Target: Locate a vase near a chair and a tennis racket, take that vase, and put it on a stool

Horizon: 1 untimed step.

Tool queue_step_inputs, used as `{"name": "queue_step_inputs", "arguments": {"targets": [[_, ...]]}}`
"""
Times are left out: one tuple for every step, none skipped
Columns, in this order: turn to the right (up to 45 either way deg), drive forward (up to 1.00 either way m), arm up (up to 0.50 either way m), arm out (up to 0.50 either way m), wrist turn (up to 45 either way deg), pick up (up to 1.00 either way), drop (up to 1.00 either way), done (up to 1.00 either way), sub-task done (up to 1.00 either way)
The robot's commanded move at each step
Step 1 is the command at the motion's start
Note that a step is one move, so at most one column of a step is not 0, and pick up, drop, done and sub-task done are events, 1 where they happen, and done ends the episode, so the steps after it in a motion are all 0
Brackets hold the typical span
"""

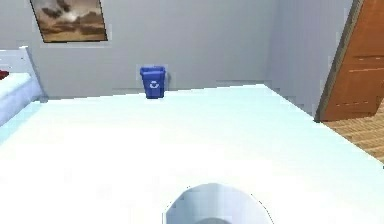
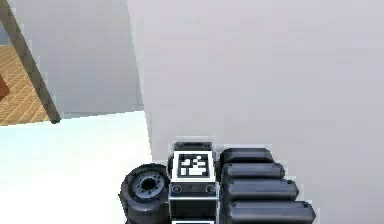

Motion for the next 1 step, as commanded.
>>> {"name": "queue_step_inputs", "arguments": {"targets": [[0.0,0.15,0.0,0.0,0.0,0.0,0.0,0.0,0.0]]}}
